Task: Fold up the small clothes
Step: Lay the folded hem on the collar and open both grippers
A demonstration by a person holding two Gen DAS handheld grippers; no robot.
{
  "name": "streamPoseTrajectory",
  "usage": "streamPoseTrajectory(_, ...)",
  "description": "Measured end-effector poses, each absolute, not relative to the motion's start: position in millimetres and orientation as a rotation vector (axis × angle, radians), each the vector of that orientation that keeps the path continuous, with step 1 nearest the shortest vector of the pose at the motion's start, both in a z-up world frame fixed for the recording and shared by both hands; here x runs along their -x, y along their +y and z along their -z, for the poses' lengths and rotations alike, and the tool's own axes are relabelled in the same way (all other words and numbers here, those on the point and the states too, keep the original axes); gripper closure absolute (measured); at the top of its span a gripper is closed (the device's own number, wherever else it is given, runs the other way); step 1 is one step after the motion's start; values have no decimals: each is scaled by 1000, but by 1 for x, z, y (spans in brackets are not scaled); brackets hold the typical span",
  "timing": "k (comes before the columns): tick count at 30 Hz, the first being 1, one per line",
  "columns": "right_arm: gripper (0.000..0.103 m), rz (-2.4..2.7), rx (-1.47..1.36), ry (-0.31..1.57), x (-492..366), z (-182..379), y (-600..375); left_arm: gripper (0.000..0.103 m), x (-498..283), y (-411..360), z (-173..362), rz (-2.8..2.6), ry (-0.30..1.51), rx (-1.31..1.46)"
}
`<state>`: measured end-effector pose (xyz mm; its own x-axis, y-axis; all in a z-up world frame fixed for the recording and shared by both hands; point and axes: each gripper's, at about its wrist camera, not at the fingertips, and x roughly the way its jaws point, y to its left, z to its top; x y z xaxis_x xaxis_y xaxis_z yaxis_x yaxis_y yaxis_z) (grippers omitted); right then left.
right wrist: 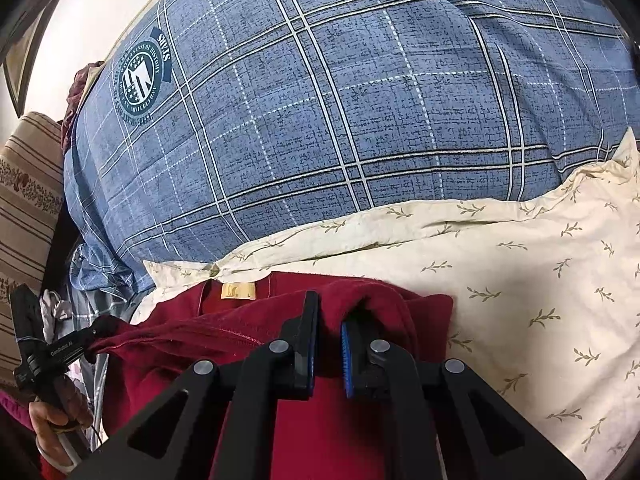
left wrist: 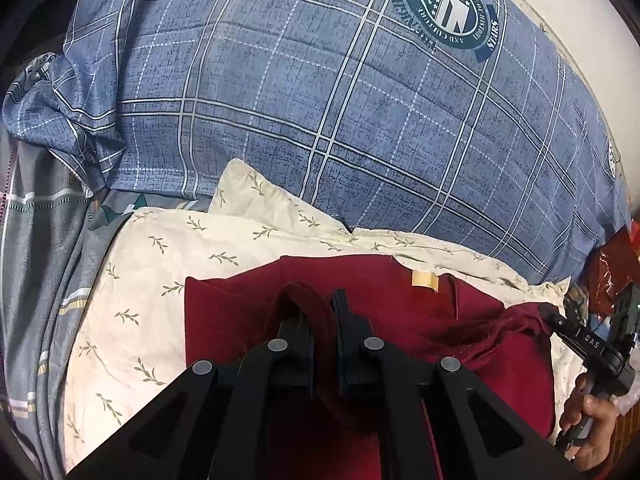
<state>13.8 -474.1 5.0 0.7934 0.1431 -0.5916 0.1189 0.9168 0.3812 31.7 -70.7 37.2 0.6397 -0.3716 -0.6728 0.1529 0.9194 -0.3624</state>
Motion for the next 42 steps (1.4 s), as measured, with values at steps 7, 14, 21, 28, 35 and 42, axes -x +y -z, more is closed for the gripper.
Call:
streamPoseTrajectory(7,94,4,-436,672,-22,6,-474,96,-43,-72,-27,292,851,291)
streamPoseTrajectory(14,94,13,-446,686,-35,14,-479,92,-57,-71,-16,292,879,308)
streamPoseTrajectory(21,85,-15,-528,718,-46,22,-489,88,-64,-73,-13,312,904,301)
streamPoseTrajectory(28,35,36,-513,584,-1,-15,-501,72,-56,-71,-19,335,899,310)
streamPoseTrajectory(35,37,-38,-377,631,-17,-27,-462,47,-49,-69,-27,381,866,331)
streamPoseTrajectory(42,42,81,-212,799,-77,14,-443,21,-35,-34,-45,247,708,398)
